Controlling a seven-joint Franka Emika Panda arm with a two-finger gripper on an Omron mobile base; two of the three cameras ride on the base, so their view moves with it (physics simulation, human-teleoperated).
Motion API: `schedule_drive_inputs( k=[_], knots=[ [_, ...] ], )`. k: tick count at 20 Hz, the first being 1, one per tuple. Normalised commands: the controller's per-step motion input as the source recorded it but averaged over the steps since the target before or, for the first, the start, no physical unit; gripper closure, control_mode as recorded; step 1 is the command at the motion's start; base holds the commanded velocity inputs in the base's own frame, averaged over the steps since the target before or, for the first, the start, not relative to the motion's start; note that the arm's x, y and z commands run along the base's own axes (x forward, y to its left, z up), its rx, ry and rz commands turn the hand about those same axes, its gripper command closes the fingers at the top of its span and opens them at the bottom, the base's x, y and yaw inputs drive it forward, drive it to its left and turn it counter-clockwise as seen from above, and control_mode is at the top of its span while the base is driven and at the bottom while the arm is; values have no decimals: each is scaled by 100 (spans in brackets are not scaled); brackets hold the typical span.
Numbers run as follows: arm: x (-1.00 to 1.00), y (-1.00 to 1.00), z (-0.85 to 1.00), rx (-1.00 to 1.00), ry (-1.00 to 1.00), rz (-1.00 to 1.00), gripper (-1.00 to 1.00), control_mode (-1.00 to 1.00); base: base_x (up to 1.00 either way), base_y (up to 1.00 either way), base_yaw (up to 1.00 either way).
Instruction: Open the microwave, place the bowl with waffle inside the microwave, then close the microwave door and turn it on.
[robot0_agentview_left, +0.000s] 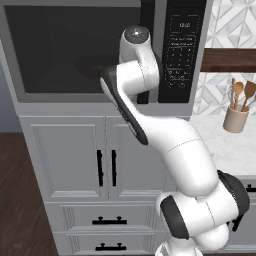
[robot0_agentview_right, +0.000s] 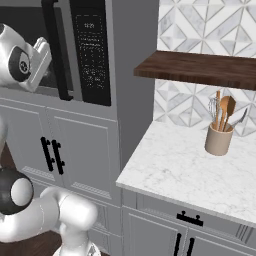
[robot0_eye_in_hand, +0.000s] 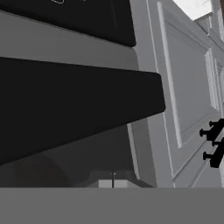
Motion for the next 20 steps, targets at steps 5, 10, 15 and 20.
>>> schedule_drive_inputs(
  k=[5, 10, 15, 20],
  knots=[
    [100, 6, -62, -10, 12, 27, 100, -100, 0, 0, 0],
    [83, 88, -69, -42, 5, 22, 100, -100, 0, 0, 0],
    [15, 100, -47, -61, 4, 7, 100, -100, 0, 0, 0],
    [-30, 97, -33, -57, -1, 7, 100, -100, 0, 0, 0]
  ],
)
